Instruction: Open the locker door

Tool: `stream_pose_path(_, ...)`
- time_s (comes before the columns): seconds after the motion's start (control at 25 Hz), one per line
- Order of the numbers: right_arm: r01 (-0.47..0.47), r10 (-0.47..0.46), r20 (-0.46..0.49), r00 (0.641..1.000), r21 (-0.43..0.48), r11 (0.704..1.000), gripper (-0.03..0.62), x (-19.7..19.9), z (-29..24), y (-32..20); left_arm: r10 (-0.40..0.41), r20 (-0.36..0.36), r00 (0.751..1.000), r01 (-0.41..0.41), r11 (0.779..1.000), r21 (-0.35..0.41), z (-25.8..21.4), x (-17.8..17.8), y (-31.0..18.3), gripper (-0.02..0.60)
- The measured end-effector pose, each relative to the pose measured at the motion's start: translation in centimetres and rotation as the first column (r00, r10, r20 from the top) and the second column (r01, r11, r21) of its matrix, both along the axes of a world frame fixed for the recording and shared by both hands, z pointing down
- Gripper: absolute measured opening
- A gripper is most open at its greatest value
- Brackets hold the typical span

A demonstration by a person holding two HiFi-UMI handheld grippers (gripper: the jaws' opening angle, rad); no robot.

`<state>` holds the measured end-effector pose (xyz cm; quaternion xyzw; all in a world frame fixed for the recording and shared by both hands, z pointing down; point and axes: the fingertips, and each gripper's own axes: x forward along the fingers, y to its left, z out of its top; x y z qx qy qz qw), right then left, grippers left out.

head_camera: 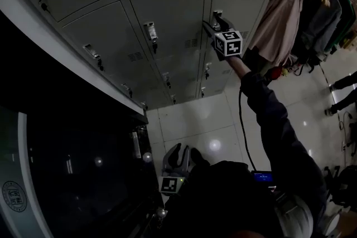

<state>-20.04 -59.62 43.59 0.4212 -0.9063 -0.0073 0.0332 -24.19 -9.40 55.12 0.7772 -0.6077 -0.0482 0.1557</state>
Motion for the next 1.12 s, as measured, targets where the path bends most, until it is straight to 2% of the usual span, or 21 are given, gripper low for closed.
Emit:
stream_pose_path(0.16,0.069,-0.069,0.028,0.997,-0.007,0.998,0.256,0.8,-0.2,1.8,0.026,-0.004,1.0,-0.026,1.0,-0.005,0.0,1.4,-0.1,0.117)
stream_pose_path(0.28,0.117,-0.115,0.082,0.99,-0.011,0.993,0.255,3.1,-0.1,5.5,0.055,-0.008,0.998,-0.055,0.998,-0.003,0.2,3.3,0.1,0.117)
stream_pose_path(0.4,0.098,-0.097,0.14,0.985,0.0,0.995,0.234,8.5,-0.2,9.9,0.093,-0.015,0.996,-0.093,0.996,0.004,0.3,6.0,0.7,0.117)
stream_pose_path(0.52,0.026,-0.028,0.163,0.986,0.015,1.0,0.166,15.6,-0.5,13.3,0.137,-0.007,0.991,-0.137,0.99,-0.012,0.5,8.8,1.3,0.115)
stream_pose_path(0.68,-0.021,0.021,0.106,0.994,-0.003,1.0,0.05,22.0,-0.4,14.5,0.19,0.006,0.982,-0.19,0.982,-0.02,0.4,13.1,2.2,0.115)
stream_pose_path(0.84,-0.01,0.009,0.04,0.999,0.025,1.0,0.034,25.6,-0.6,16.9,0.231,0.023,0.973,-0.231,0.973,0.015,-0.4,18.0,3.9,0.115)
stream_pose_path(0.96,0.066,-0.067,0.007,0.998,0.042,0.997,0.034,26.6,0.4,23.2,0.226,0.029,0.974,-0.226,0.974,0.004,-0.4,21.0,5.5,0.114)
stream_pose_path(1.04,0.138,-0.138,-0.007,0.99,0.035,0.99,0.034,27.1,2.4,29.6,0.205,0.025,0.978,-0.205,0.979,0.004,-0.4,22.8,6.8,0.11)
stream_pose_path(1.12,0.201,-0.199,-0.034,0.979,0.044,0.979,0.002,27.9,4.9,37.0,0.18,0.028,0.983,-0.18,0.984,0.0,-0.1,24.2,8.1,0.11)
